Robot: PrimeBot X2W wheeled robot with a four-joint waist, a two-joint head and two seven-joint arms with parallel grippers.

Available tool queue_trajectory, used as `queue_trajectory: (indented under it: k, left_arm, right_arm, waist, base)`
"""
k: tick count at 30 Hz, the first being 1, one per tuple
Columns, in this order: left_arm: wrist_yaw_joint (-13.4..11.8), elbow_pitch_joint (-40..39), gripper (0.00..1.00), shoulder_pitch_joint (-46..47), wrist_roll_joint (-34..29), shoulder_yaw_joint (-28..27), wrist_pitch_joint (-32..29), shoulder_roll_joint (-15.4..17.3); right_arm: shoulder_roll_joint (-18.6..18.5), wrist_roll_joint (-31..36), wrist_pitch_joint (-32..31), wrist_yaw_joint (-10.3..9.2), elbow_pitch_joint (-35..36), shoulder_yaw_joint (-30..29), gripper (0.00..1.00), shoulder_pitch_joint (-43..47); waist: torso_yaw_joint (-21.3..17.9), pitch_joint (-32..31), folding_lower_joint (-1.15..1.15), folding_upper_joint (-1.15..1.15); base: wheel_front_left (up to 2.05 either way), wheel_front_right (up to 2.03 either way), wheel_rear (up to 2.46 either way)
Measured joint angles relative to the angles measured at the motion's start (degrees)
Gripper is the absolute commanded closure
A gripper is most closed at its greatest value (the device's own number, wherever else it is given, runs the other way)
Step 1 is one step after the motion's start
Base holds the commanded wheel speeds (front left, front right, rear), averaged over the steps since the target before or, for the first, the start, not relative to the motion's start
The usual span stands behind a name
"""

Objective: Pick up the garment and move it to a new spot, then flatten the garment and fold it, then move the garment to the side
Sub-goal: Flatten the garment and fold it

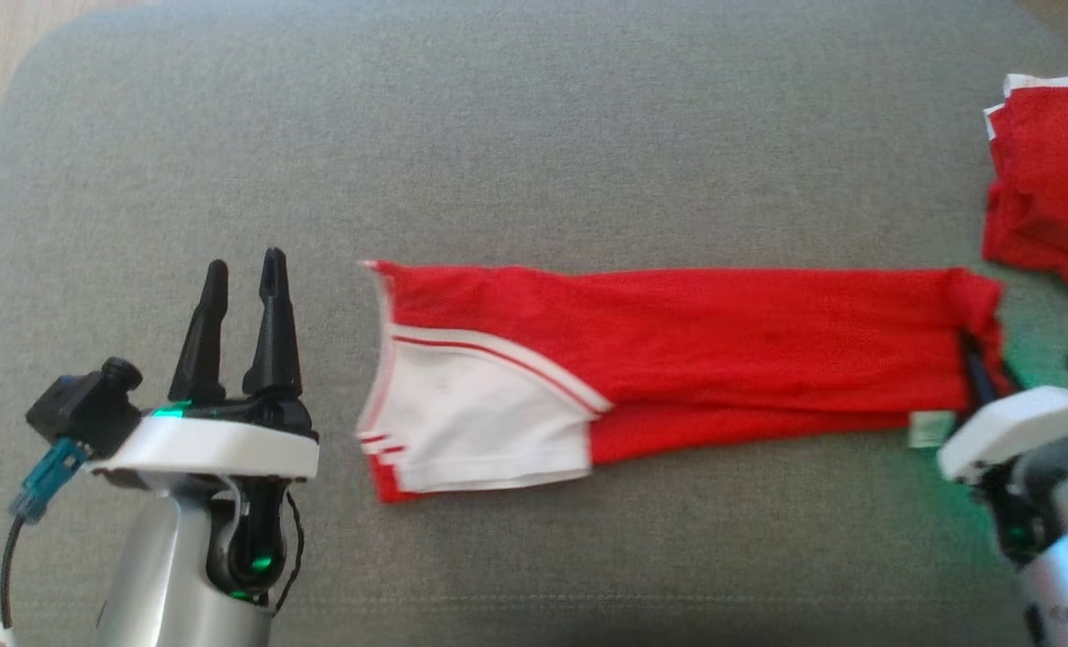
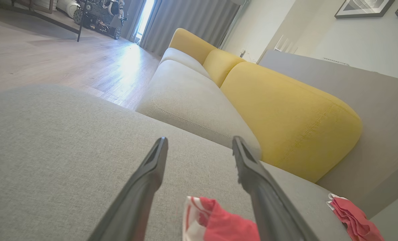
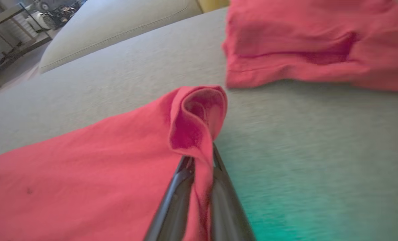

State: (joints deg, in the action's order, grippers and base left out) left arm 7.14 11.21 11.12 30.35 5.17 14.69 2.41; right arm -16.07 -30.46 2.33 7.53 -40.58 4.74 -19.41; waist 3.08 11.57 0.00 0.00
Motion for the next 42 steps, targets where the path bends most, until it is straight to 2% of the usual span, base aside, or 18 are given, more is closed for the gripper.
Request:
queue_trajectory:
  k: [7, 13, 16, 21, 24, 30, 35, 38, 42]
  left_arm:
    - [0.0, -0.02, 0.0, -0.58, 0.71, -0.2, 0.0, -0.01]
    - [0.0, 0.03, 0.0, -0.59, 1.69, -0.3, 0.0, -0.03]
    - [0.0, 0.09, 0.0, -0.63, 2.09, -0.29, 0.0, -0.03]
    - [0.0, 0.36, 0.0, -1.26, 2.57, -0.07, 0.0, -0.03]
    - [0.0, 0.8, 0.0, -1.63, 2.7, 0.45, 0.0, -0.04]
    - [0.0, 1.21, 0.0, -1.62, 3.18, 1.35, 0.0, -0.03]
    - [0.0, 1.96, 0.0, -1.62, 3.98, 1.63, 0.0, -0.04]
    - [0.0, 2.07, 0.0, -1.62, 4.12, 2.18, 0.0, -0.05]
    - [0.0, 2.2, 0.0, -1.63, 4.66, 2.64, 0.0, -0.04]
  right_arm:
    - [-2.57, 6.8, 2.31, 0.0, -1.93, -11.2, 1.0, -0.44]
    - [-0.22, 8.42, 0.0, 0.0, 3.72, -11.4, 1.0, -0.52]
    - [1.14, 7.1, -2.81, 0.0, 8.92, -9.56, 1.0, -0.43]
    - [4.58, -1.53, -10.23, 0.0, 21.02, -3.36, 1.0, 1.04]
    - [5.3, -3.8, -13.43, 0.0, 27.49, -1.82, 1.0, 2.76]
    - [9.82, -5.06, -17.67, 0.0, 36.56, 2.49, 1.0, 5.22]
    - [11.96, -6.37, -19.01, 0.0, 39.35, 8.53, 1.0, 7.23]
    - [12.12, -6.59, -18.33, 0.0, 38.02, 10.69, 1.0, 7.92]
    - [12.21, -12.44, -14.99, 0.0, 34.5, 13.94, 1.0, 8.2]
  waist:
    - [-0.88, -1.24, 0.0, 0.0]
    - [-1.21, -1.97, 0.0, 0.0]
    - [-1.44, -2.16, 0.0, 0.0]
    - [-1.52, -2.43, 0.0, 0.0]
    - [-1.07, -2.53, 0.0, 0.0]
    - [0.41, -2.44, 0.0, 0.0]
    - [2.26, -2.7, 0.0, 0.0]
    - [3.87, -2.98, 0.0, 0.0]
    - [6.34, -3.27, 0.0, 0.0]
  base:
    - [0.0, 0.0, 0.0]
    - [0.0, 0.0, 0.0]
    - [0.0, 0.0, 0.0]
    - [0.0, 0.0, 0.0]
    - [0.0, 0.0, 0.0]
    - [0.0, 0.0, 0.0]
    - [0.0, 0.0, 0.0]
    - [0.0, 0.0, 0.0]
    - [0.0, 0.0, 0.0]
